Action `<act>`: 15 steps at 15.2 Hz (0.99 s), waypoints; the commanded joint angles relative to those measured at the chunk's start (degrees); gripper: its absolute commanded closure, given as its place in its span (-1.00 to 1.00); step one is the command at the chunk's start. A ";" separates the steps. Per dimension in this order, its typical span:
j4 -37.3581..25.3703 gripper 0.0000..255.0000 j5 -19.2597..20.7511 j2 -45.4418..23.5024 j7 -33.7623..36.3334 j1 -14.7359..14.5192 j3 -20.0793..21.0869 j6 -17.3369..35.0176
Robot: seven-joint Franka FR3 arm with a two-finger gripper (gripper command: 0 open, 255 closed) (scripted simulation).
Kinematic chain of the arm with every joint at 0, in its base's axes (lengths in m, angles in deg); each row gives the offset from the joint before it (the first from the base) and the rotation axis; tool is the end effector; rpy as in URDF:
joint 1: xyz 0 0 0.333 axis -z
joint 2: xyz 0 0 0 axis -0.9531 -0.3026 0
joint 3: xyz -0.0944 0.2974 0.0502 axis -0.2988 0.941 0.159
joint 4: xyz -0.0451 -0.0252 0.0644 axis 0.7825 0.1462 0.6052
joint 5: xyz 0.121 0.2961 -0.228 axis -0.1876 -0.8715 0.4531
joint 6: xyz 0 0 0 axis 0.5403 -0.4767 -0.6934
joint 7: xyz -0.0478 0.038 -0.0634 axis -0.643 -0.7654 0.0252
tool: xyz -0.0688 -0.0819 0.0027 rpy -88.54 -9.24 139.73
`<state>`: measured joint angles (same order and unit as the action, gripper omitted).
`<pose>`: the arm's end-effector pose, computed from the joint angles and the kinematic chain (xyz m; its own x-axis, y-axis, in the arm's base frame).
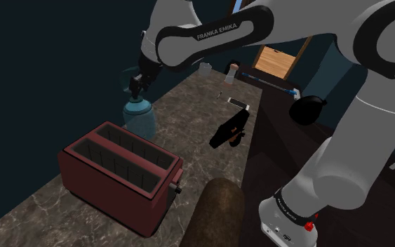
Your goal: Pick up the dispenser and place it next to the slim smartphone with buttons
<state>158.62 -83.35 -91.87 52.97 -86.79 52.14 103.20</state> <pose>0.5485 0.2934 0.4111 0.8070 0.5120 0.2942 0.5341 -0.8454 0.0062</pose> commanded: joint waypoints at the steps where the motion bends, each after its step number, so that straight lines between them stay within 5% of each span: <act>1: -0.80 1.00 -0.28 0.67 -0.19 0.07 0.08 -1.38; 10: -4.34 1.00 -1.17 2.88 -0.73 0.25 0.27 -7.07; 15: -1.40 1.00 -4.79 5.30 -8.98 4.38 -1.97 -6.61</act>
<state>157.18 -87.52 -86.89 45.55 -83.13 50.60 96.85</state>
